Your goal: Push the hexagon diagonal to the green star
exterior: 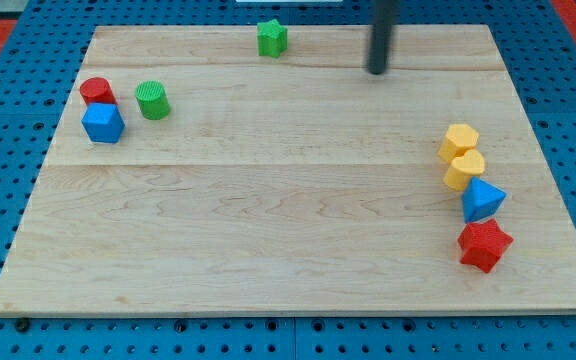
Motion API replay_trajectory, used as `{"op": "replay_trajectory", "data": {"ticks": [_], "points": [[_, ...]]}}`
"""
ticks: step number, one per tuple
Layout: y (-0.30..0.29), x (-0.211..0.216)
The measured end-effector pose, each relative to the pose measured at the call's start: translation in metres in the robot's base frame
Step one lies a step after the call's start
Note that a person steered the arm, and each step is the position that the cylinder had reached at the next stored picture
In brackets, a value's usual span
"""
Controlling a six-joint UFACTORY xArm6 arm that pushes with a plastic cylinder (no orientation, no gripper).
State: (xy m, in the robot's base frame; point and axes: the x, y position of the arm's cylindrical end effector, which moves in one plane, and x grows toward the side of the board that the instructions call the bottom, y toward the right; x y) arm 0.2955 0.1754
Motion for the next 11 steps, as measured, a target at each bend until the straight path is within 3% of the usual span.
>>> {"op": "replay_trajectory", "data": {"ticks": [1, 2, 3, 4, 5, 6, 7, 8, 10, 11], "points": [[0.085, 0.077], [0.059, 0.117], [-0.028, 0.095], [0.001, 0.109], [0.026, 0.152], [0.009, 0.181], [-0.053, 0.152], [-0.075, 0.096], [-0.011, 0.131], [-0.044, 0.075]]}}
